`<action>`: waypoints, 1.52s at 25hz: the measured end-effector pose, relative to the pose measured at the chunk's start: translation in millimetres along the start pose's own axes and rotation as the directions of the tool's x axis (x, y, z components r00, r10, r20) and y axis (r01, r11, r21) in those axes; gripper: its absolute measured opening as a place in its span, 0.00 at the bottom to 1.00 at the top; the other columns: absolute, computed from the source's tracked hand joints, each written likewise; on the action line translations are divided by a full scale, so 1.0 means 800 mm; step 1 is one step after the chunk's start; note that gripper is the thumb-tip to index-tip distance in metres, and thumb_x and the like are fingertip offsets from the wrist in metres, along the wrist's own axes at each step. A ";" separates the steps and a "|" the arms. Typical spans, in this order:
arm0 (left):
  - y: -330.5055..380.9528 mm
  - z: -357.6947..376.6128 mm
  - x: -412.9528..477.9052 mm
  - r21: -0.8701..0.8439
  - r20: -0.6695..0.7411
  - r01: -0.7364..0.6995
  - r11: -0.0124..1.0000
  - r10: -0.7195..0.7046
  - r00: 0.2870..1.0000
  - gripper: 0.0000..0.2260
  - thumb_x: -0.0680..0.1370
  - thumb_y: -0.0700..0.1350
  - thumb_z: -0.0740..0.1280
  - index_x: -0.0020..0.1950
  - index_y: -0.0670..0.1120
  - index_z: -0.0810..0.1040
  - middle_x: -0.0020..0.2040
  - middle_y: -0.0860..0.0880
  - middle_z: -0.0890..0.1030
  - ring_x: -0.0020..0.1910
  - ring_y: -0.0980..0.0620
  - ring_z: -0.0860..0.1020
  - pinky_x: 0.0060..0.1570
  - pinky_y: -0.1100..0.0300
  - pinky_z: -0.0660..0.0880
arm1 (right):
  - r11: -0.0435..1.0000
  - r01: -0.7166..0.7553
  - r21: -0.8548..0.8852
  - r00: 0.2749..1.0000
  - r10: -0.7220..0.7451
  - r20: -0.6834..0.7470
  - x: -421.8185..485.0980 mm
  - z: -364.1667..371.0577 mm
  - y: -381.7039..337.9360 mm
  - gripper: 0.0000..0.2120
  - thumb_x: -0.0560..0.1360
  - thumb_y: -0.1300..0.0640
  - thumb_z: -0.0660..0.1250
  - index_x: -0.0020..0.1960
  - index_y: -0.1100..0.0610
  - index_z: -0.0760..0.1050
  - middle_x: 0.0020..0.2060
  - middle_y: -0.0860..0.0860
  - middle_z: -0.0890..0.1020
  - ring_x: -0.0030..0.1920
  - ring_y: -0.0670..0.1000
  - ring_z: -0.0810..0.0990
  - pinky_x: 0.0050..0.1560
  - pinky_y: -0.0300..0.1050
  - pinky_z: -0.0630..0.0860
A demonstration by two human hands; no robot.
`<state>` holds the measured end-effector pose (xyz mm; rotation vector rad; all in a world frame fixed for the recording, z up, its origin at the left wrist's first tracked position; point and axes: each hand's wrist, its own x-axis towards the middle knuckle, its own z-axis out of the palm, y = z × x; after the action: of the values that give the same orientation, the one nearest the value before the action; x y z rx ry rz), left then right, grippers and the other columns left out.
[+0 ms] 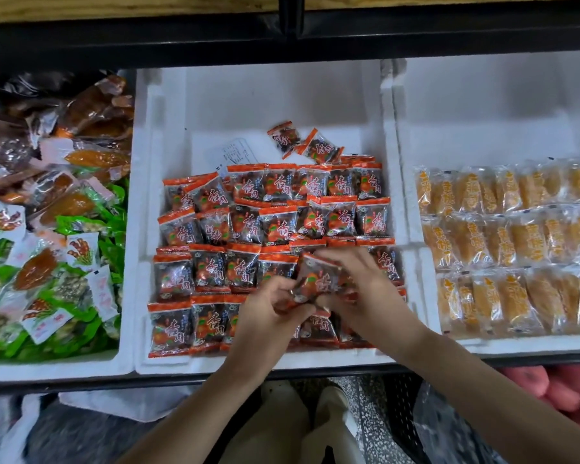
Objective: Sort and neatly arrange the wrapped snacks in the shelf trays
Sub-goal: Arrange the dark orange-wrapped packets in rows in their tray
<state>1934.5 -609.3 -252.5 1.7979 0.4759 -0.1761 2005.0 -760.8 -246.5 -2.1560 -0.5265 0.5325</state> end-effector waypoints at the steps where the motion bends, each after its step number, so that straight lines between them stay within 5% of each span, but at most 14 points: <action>1: -0.001 -0.002 0.006 -0.007 -0.017 0.026 1.000 -0.026 1.000 0.08 0.72 0.44 0.73 0.49 0.49 0.78 0.40 0.53 0.84 0.41 0.57 0.81 0.46 0.58 0.77 | 0.992 0.084 -0.095 0.995 -0.078 0.068 0.004 0.002 -0.003 0.32 0.70 0.56 0.73 0.70 0.47 0.63 0.59 0.40 0.67 0.54 0.36 0.68 0.57 0.29 0.66; 3: -0.003 -0.010 0.015 0.076 0.002 -0.002 0.997 0.002 1.000 0.10 0.73 0.44 0.72 0.52 0.51 0.77 0.44 0.56 0.82 0.44 0.63 0.79 0.49 0.65 0.74 | 0.974 0.140 -0.178 0.987 -0.122 0.108 0.015 0.002 -0.006 0.36 0.69 0.54 0.74 0.72 0.48 0.61 0.58 0.40 0.67 0.52 0.36 0.67 0.55 0.30 0.66; 5: -0.012 -0.023 0.025 0.349 0.083 -0.149 0.925 0.128 0.988 0.17 0.74 0.48 0.71 0.61 0.55 0.73 0.54 0.61 0.77 0.54 0.69 0.72 0.58 0.72 0.66 | 0.956 0.166 -0.244 0.986 -0.157 0.057 0.029 -0.001 -0.003 0.33 0.70 0.53 0.73 0.72 0.49 0.63 0.57 0.42 0.69 0.44 0.38 0.70 0.53 0.33 0.69; 7: -0.029 -0.039 0.039 0.660 0.194 -0.366 0.656 0.323 0.926 0.26 0.72 0.51 0.71 0.69 0.51 0.71 0.64 0.57 0.73 0.68 0.60 0.65 0.71 0.58 0.60 | 0.944 0.162 -0.287 0.986 -0.145 0.078 0.043 -0.001 0.005 0.29 0.74 0.55 0.69 0.72 0.49 0.63 0.60 0.46 0.71 0.41 0.39 0.71 0.55 0.36 0.71; 9: -0.045 -0.049 0.052 0.822 0.292 -0.445 0.355 0.407 0.865 0.28 0.69 0.53 0.73 0.67 0.47 0.74 0.68 0.50 0.73 0.72 0.47 0.66 0.69 0.48 0.59 | 0.913 0.163 -0.374 0.986 -0.137 0.095 0.052 0.004 0.016 0.28 0.75 0.59 0.67 0.72 0.52 0.63 0.64 0.49 0.70 0.51 0.45 0.75 0.62 0.42 0.70; 11: -0.052 -0.051 0.061 0.863 0.319 -0.444 0.240 0.421 0.849 0.29 0.67 0.54 0.74 0.65 0.44 0.76 0.66 0.47 0.76 0.69 0.43 0.69 0.66 0.45 0.60 | 0.806 0.244 -0.540 0.966 -0.249 0.064 0.055 0.013 0.028 0.28 0.72 0.63 0.71 0.70 0.57 0.67 0.64 0.53 0.72 0.60 0.54 0.75 0.63 0.52 0.72; 15: -0.053 -0.045 0.067 0.881 0.243 -0.394 0.263 0.464 0.852 0.27 0.68 0.52 0.74 0.65 0.44 0.76 0.65 0.46 0.76 0.68 0.42 0.71 0.65 0.47 0.62 | 0.686 0.326 -0.650 0.931 -0.353 0.095 0.049 0.023 0.036 0.30 0.66 0.56 0.76 0.66 0.57 0.72 0.63 0.52 0.76 0.62 0.56 0.74 0.61 0.53 0.72; 21: -0.050 -0.040 0.064 0.857 0.135 -0.361 0.367 0.517 0.845 0.19 0.73 0.44 0.72 0.63 0.45 0.76 0.67 0.46 0.74 0.72 0.44 0.65 0.70 0.49 0.61 | 0.689 0.247 -0.682 0.961 -0.263 0.082 0.051 0.026 0.035 0.33 0.66 0.51 0.74 0.69 0.56 0.69 0.62 0.54 0.75 0.62 0.56 0.73 0.61 0.54 0.72; 24: -0.060 -0.044 0.049 0.832 0.271 -0.481 0.276 0.556 0.786 0.15 0.78 0.45 0.63 0.64 0.44 0.76 0.68 0.47 0.74 0.73 0.48 0.59 0.74 0.53 0.50 | 0.688 0.295 -0.663 0.950 -0.285 0.126 0.052 0.026 0.039 0.29 0.70 0.49 0.67 0.69 0.56 0.69 0.65 0.55 0.74 0.64 0.57 0.73 0.62 0.53 0.70; 27: -0.072 -0.045 0.031 0.837 0.391 -0.522 0.165 0.488 0.781 0.19 0.79 0.52 0.54 0.63 0.46 0.77 0.68 0.46 0.73 0.73 0.47 0.58 0.73 0.51 0.49 | 0.741 0.279 -0.610 0.959 -0.249 0.137 0.051 0.025 0.040 0.28 0.71 0.50 0.69 0.69 0.55 0.68 0.65 0.54 0.72 0.66 0.56 0.70 0.65 0.54 0.67; 30: -0.080 -0.044 0.019 0.840 0.414 -0.529 0.118 0.491 0.766 0.16 0.79 0.49 0.55 0.54 0.45 0.81 0.66 0.44 0.75 0.72 0.46 0.60 0.72 0.49 0.53 | 0.795 0.244 -0.555 0.970 -0.197 0.144 0.052 0.024 0.035 0.26 0.74 0.47 0.65 0.69 0.54 0.67 0.71 0.53 0.65 0.71 0.54 0.62 0.70 0.45 0.52; 32: -0.080 -0.041 0.016 0.842 0.390 -0.525 0.125 0.534 0.751 0.10 0.77 0.42 0.64 0.56 0.45 0.80 0.68 0.43 0.73 0.73 0.45 0.61 0.73 0.49 0.55 | 0.819 0.225 -0.529 0.974 -0.184 0.130 0.052 0.024 0.033 0.24 0.74 0.48 0.67 0.67 0.53 0.68 0.69 0.50 0.67 0.71 0.51 0.62 0.71 0.43 0.51; 35: -0.075 -0.037 0.035 0.873 0.336 -0.469 0.130 0.538 0.773 0.32 0.62 0.29 0.73 0.66 0.43 0.75 0.69 0.42 0.72 0.71 0.43 0.66 0.69 0.45 0.60 | 0.800 0.216 -0.560 0.974 -0.216 0.066 0.054 0.026 0.031 0.26 0.70 0.46 0.71 0.63 0.55 0.70 0.60 0.50 0.72 0.63 0.52 0.68 0.65 0.44 0.61; 38: -0.068 -0.037 0.053 0.905 0.301 -0.412 0.106 0.523 0.797 0.36 0.59 0.30 0.78 0.66 0.42 0.75 0.66 0.42 0.75 0.67 0.44 0.72 0.67 0.44 0.63 | 0.790 0.202 -0.579 0.979 -0.176 0.101 0.058 0.027 0.029 0.25 0.70 0.44 0.70 0.62 0.54 0.69 0.59 0.51 0.70 0.62 0.51 0.66 0.65 0.44 0.61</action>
<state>1947.1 -560.0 -307.8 3.1219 -0.3405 0.1475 2036.1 -735.4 -286.0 -2.6356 -1.0316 0.3239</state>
